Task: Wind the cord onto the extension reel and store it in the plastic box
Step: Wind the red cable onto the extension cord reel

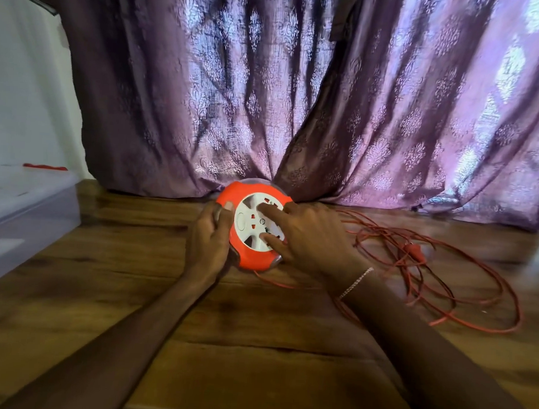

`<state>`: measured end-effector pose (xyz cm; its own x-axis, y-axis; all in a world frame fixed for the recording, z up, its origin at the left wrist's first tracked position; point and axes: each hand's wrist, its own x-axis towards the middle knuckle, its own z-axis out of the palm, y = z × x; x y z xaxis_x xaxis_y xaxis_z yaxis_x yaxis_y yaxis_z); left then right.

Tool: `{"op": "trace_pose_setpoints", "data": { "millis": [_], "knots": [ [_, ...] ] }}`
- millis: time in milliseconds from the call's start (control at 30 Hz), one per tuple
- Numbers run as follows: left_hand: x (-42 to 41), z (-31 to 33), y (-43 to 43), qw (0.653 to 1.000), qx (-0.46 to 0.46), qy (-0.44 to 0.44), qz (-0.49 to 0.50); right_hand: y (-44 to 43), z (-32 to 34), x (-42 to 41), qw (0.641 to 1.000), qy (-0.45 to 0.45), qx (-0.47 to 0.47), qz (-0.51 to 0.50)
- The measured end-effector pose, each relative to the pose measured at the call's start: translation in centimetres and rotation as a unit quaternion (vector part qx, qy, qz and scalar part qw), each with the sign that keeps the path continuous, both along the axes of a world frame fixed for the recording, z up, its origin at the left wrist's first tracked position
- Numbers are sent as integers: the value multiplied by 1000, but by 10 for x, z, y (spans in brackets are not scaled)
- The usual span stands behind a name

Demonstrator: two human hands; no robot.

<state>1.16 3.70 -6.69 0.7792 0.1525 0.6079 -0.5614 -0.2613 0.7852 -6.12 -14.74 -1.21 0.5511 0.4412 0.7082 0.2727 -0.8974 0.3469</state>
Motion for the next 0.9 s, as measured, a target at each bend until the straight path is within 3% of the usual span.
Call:
{"op": "trace_pose_setpoints", "data": {
  "millis": [133,333,433,533,567,667,733,833,900],
  "knots": [
    [-7,6,-2,1000,-5,-20,11,12,8,5,999,-6,-35,-38],
    [-11,9,-5,995,52,-60,53,25,5,-3,987,27,139,-81],
    [-18,12,-12,991,84,-81,68,33,8,-4,921,133,341,-137],
    [-21,12,-15,988,96,-93,74,32,5,3,832,185,518,-79],
    [-20,11,-15,989,95,-91,72,29,5,2,835,190,512,-74],
    [-17,10,-11,993,67,-78,54,11,9,-4,930,100,344,-82],
    [-14,11,-7,995,48,-72,49,-1,13,-11,974,40,221,-10],
    [-11,10,-4,996,39,-66,46,-6,10,-14,997,49,52,7],
    [-12,10,-5,996,38,-67,43,0,5,-12,999,46,-9,-12]
  ]
}}
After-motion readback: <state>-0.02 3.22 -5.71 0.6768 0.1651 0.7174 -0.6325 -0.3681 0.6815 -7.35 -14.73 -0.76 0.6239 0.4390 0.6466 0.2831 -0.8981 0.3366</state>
